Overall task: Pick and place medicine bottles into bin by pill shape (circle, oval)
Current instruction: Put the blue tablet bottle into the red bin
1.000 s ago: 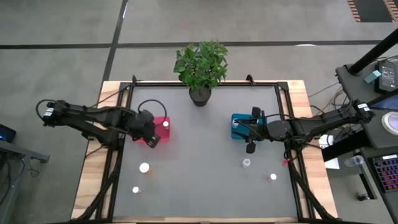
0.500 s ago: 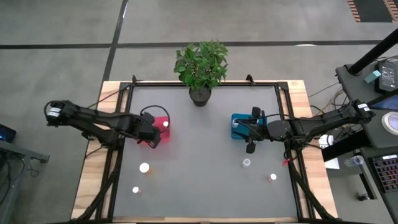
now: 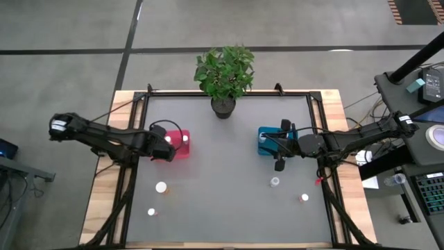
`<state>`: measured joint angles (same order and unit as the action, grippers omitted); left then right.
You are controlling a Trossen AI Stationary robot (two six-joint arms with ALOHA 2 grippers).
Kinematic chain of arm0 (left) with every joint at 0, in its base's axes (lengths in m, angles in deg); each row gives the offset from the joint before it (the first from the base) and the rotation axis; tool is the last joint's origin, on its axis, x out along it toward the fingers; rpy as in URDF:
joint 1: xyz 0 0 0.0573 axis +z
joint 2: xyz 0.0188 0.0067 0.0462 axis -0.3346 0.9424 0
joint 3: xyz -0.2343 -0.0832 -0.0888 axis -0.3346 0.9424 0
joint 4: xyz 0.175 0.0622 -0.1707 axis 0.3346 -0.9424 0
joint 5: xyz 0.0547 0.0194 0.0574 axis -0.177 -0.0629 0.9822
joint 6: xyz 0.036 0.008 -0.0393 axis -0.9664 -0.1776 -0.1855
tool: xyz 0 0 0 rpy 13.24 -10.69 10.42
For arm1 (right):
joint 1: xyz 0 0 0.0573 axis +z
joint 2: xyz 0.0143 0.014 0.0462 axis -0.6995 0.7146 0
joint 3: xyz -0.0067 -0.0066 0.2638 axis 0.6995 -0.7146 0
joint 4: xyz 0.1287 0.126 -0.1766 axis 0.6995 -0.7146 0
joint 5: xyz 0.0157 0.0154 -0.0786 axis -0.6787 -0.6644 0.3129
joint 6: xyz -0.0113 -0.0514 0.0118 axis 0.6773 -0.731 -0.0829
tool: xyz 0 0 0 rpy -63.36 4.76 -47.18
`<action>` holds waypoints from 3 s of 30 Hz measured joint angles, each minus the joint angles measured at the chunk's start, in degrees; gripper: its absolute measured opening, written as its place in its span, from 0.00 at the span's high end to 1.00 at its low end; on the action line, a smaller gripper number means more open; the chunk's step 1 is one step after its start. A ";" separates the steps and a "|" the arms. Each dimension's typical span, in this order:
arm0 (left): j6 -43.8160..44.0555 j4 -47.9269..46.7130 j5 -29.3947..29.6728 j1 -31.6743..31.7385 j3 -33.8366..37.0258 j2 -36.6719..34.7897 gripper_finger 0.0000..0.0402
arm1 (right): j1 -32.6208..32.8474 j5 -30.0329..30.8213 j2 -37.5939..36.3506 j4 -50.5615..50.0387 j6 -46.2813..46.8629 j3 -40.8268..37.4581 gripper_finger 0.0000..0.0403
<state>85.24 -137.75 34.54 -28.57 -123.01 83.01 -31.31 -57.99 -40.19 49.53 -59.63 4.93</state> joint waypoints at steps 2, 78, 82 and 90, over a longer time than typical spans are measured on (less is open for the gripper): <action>1.42 0.09 0.08 0.02 1.10 -0.66 0.74 | 0.00 0.00 0.00 -0.02 -0.03 0.00 0.56; 10.07 10.16 1.94 4.90 11.15 -0.88 0.74 | -0.02 0.00 0.00 0.00 -0.31 0.00 0.56; 10.15 10.16 1.90 4.90 11.16 -0.74 0.74 | -0.01 0.00 0.00 -0.01 -0.29 0.00 0.56; 10.17 10.16 1.77 4.90 11.19 -0.73 0.73 | 0.00 0.00 0.00 -0.02 -0.31 0.00 0.56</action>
<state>95.41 -127.59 36.31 -23.67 -111.82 82.28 -31.31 -57.99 -40.19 49.51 -59.94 4.93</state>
